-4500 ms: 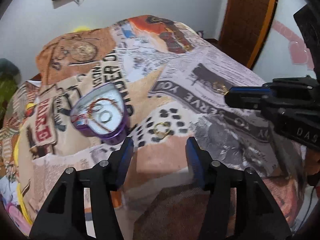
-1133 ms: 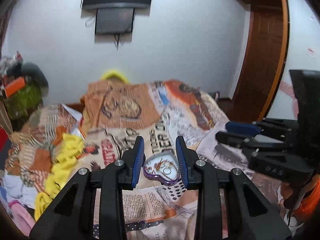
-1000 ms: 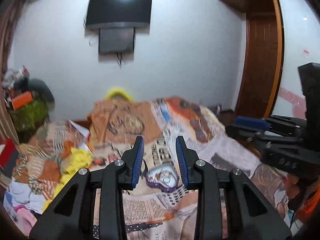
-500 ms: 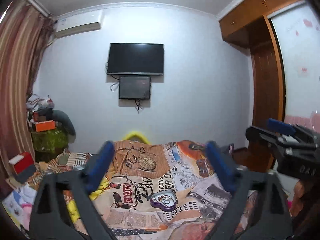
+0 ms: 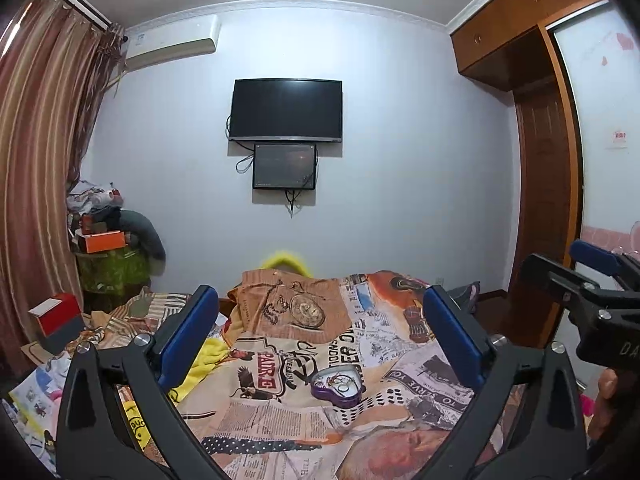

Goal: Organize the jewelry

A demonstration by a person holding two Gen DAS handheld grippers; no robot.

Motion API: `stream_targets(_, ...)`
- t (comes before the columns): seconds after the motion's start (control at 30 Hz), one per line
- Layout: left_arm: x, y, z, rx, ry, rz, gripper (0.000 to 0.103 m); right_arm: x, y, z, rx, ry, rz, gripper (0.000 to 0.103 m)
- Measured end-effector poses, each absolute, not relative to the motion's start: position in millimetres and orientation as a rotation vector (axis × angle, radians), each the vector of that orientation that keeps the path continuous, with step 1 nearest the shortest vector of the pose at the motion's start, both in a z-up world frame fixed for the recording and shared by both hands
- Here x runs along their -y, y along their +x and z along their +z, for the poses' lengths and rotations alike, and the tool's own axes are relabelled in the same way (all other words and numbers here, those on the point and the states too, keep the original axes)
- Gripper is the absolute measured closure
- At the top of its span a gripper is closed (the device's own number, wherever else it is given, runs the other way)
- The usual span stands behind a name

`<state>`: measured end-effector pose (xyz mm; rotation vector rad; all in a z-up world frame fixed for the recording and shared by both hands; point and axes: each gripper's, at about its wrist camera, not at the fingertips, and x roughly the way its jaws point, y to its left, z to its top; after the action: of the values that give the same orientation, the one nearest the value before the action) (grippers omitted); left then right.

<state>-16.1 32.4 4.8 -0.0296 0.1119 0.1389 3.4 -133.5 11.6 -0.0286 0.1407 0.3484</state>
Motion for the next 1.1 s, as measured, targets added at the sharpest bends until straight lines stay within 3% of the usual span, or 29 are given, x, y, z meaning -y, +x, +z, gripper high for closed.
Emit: stream_targets(1.1, -30.9, -14.3, -2.3, -0.128, -0.016, 0.145, 0.0, 139.9, -2.5, 7.2, -0.2, -0.031, 0.342, 0.002)
